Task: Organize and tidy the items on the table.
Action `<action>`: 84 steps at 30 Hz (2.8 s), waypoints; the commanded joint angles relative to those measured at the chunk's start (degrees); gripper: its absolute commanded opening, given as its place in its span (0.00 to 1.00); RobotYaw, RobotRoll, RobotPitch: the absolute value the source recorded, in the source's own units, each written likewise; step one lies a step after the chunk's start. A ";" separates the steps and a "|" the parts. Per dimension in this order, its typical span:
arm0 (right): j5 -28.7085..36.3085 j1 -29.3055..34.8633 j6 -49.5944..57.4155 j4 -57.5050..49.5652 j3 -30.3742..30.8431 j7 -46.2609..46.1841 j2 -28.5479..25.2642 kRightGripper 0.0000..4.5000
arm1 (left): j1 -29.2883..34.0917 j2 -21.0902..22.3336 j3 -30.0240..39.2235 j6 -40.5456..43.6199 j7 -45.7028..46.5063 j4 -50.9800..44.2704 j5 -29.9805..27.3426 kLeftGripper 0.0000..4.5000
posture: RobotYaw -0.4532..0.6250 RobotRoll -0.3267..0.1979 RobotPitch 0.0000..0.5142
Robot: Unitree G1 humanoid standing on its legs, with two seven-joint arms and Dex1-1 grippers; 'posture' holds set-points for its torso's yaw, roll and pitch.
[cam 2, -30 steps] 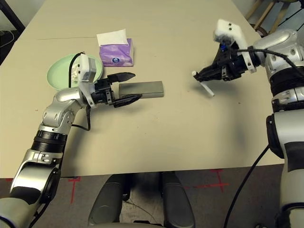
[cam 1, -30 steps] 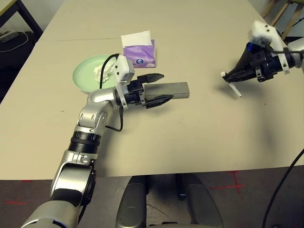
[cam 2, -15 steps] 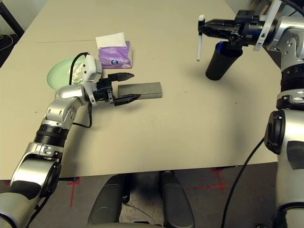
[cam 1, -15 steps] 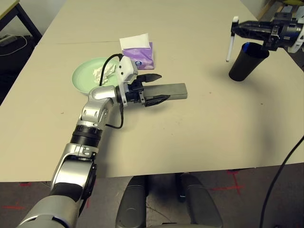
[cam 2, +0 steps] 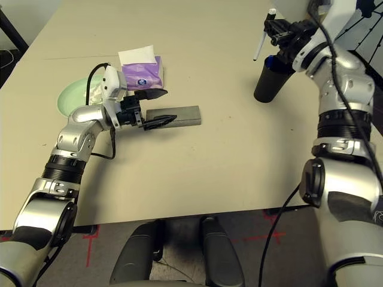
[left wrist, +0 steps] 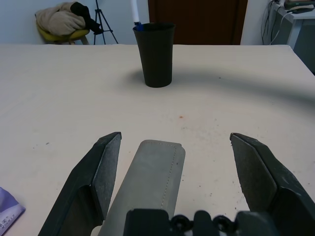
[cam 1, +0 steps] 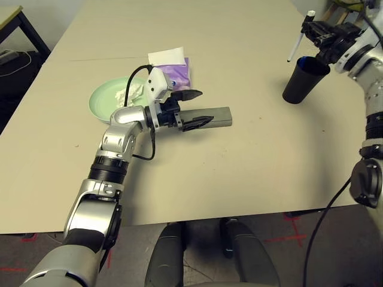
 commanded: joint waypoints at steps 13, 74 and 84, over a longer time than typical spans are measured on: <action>-6.28 6.66 -1.67 -11.19 -0.27 -22.15 5.54 0.09 | 0.38 -0.24 0.04 0.51 0.74 -1.57 0.09 1.00 | 0.49 0.62 0.24; 0.88 28.98 -15.09 -12.24 0.89 -0.56 8.04 0.99 | 9.61 -5.17 16.34 0.48 57.38 -6.05 11.16 1.00 | 0.56 0.62 0.20; -0.03 33.43 -17.48 -15.33 -1.37 -11.22 12.40 0.99 | 19.45 -4.84 22.12 -3.79 59.32 -8.38 9.06 1.00 | 0.57 0.62 0.20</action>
